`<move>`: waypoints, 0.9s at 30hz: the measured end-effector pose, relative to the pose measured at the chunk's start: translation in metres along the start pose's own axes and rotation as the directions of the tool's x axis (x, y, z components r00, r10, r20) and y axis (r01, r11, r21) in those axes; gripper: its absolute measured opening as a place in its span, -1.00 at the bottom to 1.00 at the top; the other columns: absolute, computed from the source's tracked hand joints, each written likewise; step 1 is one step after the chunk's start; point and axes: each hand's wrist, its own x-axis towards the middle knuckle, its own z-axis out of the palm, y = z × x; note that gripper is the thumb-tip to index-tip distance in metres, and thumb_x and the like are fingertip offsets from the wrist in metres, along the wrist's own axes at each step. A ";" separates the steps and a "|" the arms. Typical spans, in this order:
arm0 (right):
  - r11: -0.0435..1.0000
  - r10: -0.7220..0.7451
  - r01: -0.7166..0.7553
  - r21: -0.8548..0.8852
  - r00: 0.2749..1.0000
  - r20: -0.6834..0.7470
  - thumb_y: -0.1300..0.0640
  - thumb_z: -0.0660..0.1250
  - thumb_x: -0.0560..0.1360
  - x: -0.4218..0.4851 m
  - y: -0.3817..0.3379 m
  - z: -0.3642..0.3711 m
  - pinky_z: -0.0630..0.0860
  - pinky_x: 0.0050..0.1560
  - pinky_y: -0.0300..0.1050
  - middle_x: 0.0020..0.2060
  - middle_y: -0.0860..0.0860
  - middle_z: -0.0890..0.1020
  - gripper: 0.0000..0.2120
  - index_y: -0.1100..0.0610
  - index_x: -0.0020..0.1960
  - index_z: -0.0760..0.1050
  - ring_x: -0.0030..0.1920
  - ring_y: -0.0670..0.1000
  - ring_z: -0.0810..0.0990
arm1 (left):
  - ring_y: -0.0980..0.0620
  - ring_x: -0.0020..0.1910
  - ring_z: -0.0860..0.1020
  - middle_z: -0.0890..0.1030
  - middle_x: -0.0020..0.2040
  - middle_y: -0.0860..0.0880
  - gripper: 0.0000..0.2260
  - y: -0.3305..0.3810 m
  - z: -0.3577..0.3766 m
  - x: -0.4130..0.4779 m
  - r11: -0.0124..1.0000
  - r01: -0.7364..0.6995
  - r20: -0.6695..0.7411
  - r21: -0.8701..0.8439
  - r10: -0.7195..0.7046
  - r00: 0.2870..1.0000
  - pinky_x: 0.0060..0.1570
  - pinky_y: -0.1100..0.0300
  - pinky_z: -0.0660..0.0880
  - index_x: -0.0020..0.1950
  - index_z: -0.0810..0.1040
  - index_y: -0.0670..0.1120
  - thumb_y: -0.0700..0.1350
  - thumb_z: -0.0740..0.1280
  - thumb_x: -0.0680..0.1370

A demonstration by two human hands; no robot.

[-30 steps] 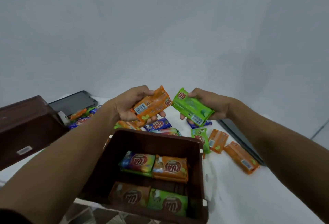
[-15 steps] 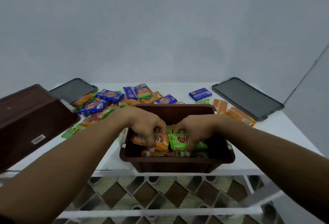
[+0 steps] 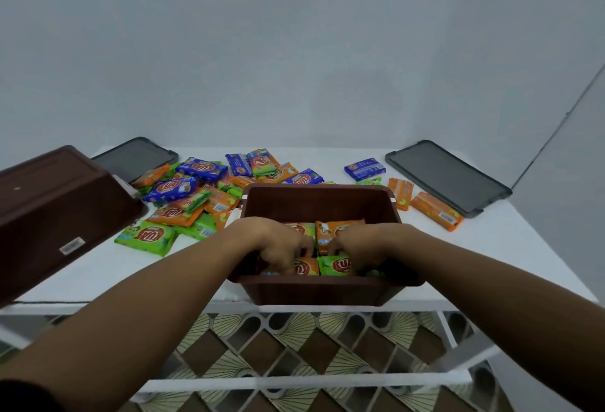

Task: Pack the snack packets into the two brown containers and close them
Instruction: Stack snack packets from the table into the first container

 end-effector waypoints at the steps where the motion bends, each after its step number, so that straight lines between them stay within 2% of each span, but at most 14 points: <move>1: 1.000 0.000 0.000 0.005 1.000 0.012 0.04 0.40 0.55 0.000 0.001 -0.001 0.49 0.25 -0.02 0.29 0.01 0.52 -0.47 -0.04 0.49 0.37 0.21 0.04 0.51 | -0.09 0.12 0.55 0.55 0.20 -0.07 -0.52 0.001 0.000 0.001 1.000 -0.001 -0.009 -0.010 0.001 1.000 0.04 0.00 0.55 0.39 0.39 0.05 -0.04 0.47 0.52; 5: 0.994 -0.048 0.043 0.101 0.998 0.048 0.04 0.37 0.58 -0.006 0.007 -0.007 0.48 0.29 -0.02 0.30 -0.01 0.54 -0.56 -0.02 0.44 0.45 0.24 0.03 0.51 | -0.04 0.12 0.54 0.56 0.23 -0.03 -0.53 0.001 -0.001 0.004 0.997 -0.025 -0.027 -0.078 0.023 0.999 -0.04 0.11 0.52 0.41 0.41 0.01 -0.10 0.46 0.53; 7: 0.990 -0.060 0.051 0.128 0.996 0.066 0.05 0.35 0.59 -0.008 0.010 -0.008 0.47 0.32 -0.02 0.32 -0.03 0.54 -0.59 -0.03 0.43 0.46 0.26 0.01 0.51 | -0.04 0.14 0.57 0.58 0.24 -0.02 -0.55 -0.003 -0.001 0.005 0.991 -0.039 -0.030 -0.126 0.035 0.999 0.08 0.04 0.56 0.39 0.45 0.00 -0.12 0.47 0.53; 10: 0.983 -0.070 0.054 0.176 0.994 0.084 0.06 0.32 0.61 -0.010 0.012 -0.008 0.48 0.34 -0.01 0.32 -0.03 0.56 -0.61 -0.03 0.43 0.47 0.28 0.00 0.52 | -0.02 0.22 0.58 0.60 0.29 -0.01 -0.56 -0.010 0.000 0.005 0.975 -0.046 -0.006 -0.217 0.046 0.999 0.29 -0.02 0.52 0.40 0.49 -0.03 -0.17 0.46 0.53; 15: 0.987 -0.078 0.056 0.149 0.986 0.148 0.08 0.24 0.65 -0.012 0.011 -0.012 0.42 0.40 0.02 0.37 -0.02 0.51 -0.57 -0.05 0.51 0.38 0.32 0.03 0.47 | 0.01 0.32 0.55 0.57 0.38 -0.01 -0.49 -0.011 -0.003 0.006 0.949 -0.035 0.070 -0.312 0.060 0.996 0.37 0.05 0.46 0.51 0.43 -0.04 -0.24 0.39 0.56; 18: 0.990 -0.080 0.055 0.133 0.979 0.188 0.10 0.20 0.66 -0.015 0.010 -0.014 0.41 0.40 0.02 0.39 0.00 0.49 -0.56 -0.06 0.53 0.34 0.34 0.04 0.46 | -0.01 0.38 0.50 0.52 0.44 -0.03 -0.41 -0.012 -0.004 0.008 0.934 -0.018 0.128 -0.357 0.067 0.990 0.42 0.00 0.42 0.58 0.33 -0.04 -0.28 0.36 0.56; 23: 0.985 -0.071 0.037 0.166 0.976 0.206 0.12 0.21 0.65 -0.016 0.011 -0.013 0.40 0.42 0.07 0.40 0.01 0.48 -0.53 -0.08 0.55 0.32 0.36 0.06 0.45 | -0.01 0.48 0.38 0.41 0.53 -0.02 -0.40 -0.009 -0.009 0.007 0.958 0.004 0.179 -0.288 0.050 0.983 0.50 0.00 0.31 0.62 0.26 -0.02 -0.20 0.33 0.59; 27: 0.986 -0.070 0.035 0.162 0.974 0.214 0.12 0.18 0.66 -0.018 0.009 -0.013 0.38 0.41 0.01 0.40 0.01 0.46 -0.54 -0.07 0.55 0.31 0.37 0.05 0.43 | -0.02 0.52 0.32 0.33 0.57 0.00 -0.39 -0.008 -0.008 0.009 0.976 -0.014 0.186 -0.216 0.055 0.981 0.51 -0.02 0.28 0.64 0.21 0.03 -0.12 0.33 0.61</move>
